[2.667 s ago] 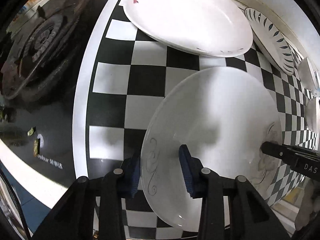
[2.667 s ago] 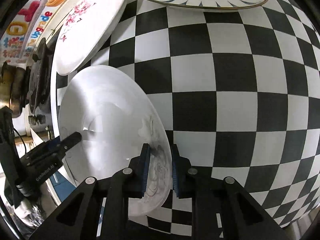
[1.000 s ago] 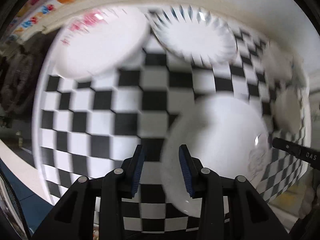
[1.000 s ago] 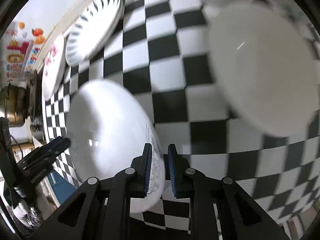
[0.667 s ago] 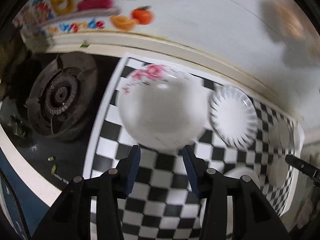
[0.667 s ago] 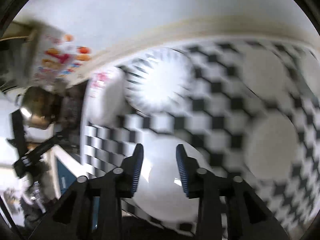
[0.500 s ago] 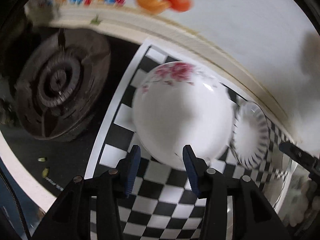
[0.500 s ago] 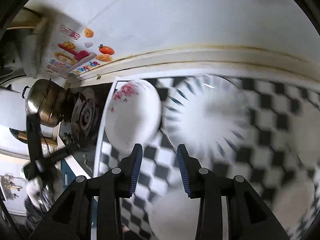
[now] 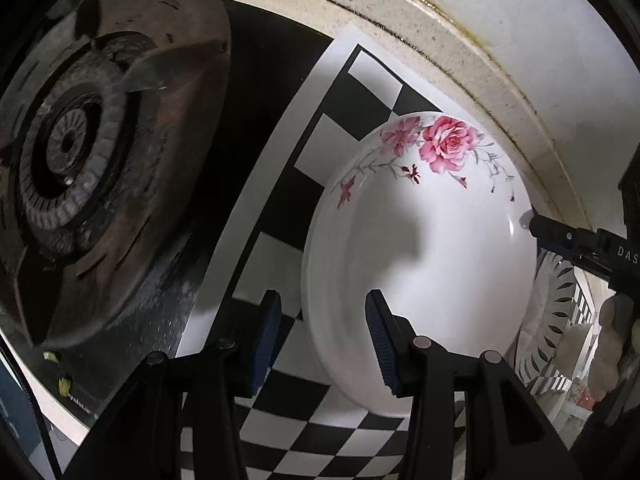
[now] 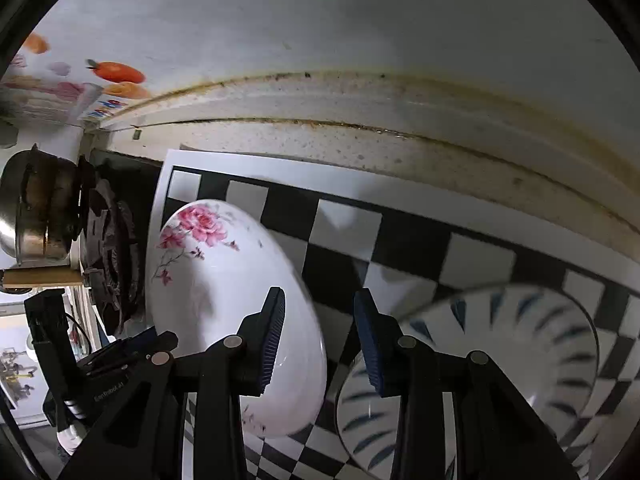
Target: Organize plates and bowls
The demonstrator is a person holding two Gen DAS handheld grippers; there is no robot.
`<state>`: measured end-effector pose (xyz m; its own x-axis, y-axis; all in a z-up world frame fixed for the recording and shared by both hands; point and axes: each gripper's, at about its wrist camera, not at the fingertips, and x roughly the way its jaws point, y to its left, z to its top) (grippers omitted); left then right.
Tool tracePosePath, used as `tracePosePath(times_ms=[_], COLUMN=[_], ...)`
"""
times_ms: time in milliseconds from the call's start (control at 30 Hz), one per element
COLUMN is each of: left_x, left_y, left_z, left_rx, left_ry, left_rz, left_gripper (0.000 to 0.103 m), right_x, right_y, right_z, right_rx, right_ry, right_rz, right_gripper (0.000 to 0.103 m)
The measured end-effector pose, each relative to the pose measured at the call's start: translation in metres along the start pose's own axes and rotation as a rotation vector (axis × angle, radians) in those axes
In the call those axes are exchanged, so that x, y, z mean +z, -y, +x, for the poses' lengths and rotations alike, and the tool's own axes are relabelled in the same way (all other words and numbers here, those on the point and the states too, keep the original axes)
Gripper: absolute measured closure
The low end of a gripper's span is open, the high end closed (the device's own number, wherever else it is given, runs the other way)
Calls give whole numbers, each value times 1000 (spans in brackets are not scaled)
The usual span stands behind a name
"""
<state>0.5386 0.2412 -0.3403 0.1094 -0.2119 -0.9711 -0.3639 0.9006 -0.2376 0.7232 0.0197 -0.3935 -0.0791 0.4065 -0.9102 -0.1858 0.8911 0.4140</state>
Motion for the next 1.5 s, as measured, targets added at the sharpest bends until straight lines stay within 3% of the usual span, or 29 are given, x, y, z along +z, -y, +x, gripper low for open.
tracePosePath(times_ms=[133,167,200,233,267,300,567,867,1167,1233,1500], left_x=[2,1,-1,-2,-4,-6,-21,-52,-129,-127,-162], left_y=[3,6,10,15,17,18,17,53,94,103,128], left_z=[13,16,18,19,19,19,2,-42,-75,-74,-57], left_rx=[2,9,16,23,37,37,69,56,33,29,4], left_ry=[-17,-21,-21,-16,-7,-2,46,113,127,115,16], left_rz=[17,34,56,83,96,97,106,161,269,306,447], left_gripper=[62,64,76,76,76,77,78,78,78,78,78], right_x=[9,11,12,11,11,11,-2,-32,-106,-129,-234], right_y=[-3,-4,-4,-6,-9,-10,-17,-25,-16,-6,69], right_z=[17,21,26,30,30,33,37,7,-45,-58,-90], right_rx=[8,15,25,30,31,46,37,106,113,120,135], right_ry=[-56,-74,-90,-106,-91,-98,-104,-63,-10,3,64], right_rz=[-35,-40,-43,-54,-78,-86,-112,-90,-64,-33,117], right_gripper=[64,65,65,68,83,86,87,87,87,87,87])
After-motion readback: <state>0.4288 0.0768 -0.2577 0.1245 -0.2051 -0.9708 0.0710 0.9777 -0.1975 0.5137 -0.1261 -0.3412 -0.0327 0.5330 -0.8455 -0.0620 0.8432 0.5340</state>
